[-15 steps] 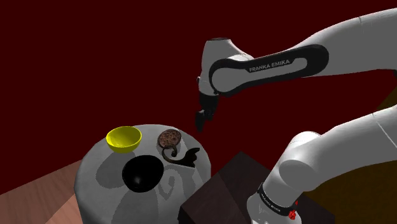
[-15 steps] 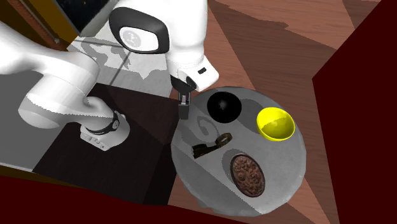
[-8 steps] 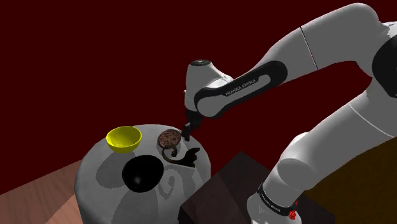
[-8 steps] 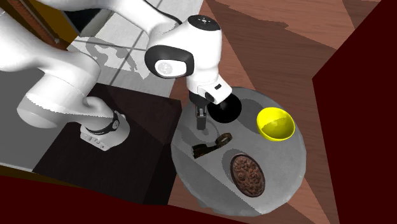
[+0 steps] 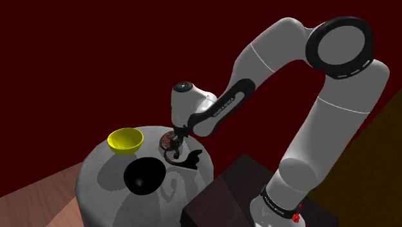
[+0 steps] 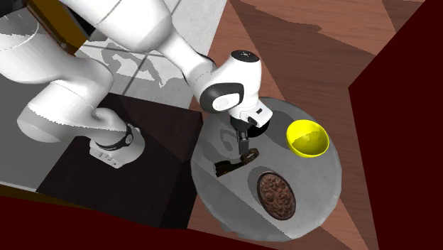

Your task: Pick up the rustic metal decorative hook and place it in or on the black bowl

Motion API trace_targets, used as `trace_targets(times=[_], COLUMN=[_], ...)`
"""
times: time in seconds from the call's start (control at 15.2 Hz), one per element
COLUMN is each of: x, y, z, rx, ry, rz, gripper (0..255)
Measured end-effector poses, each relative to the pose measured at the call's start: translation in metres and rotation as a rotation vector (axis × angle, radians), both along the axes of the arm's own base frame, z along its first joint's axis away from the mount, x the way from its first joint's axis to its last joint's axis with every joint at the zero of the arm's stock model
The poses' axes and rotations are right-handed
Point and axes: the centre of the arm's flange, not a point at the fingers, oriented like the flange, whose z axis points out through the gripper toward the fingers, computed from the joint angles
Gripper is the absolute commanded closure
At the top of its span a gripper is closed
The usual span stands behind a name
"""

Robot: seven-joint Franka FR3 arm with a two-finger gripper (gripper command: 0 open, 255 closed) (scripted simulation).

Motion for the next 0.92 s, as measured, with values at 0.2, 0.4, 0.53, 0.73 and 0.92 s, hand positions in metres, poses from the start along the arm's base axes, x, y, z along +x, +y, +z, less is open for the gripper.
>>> trace_targets(times=[0.2, 0.4, 0.53, 0.73, 0.92], x=[0.015, 0.021, 0.023, 0.024, 0.024], y=[0.006, 0.003, 0.001, -0.002, -0.002], z=[-0.029, -0.046, -0.057, -0.067, -0.069], rx=[-0.022, -0.027, -0.027, -0.027, -0.027], ry=[-0.021, -0.026, -0.027, -0.027, -0.027], rz=[0.016, 0.019, 0.020, 0.020, 0.020], gripper=[0, 0, 0, 0, 0])
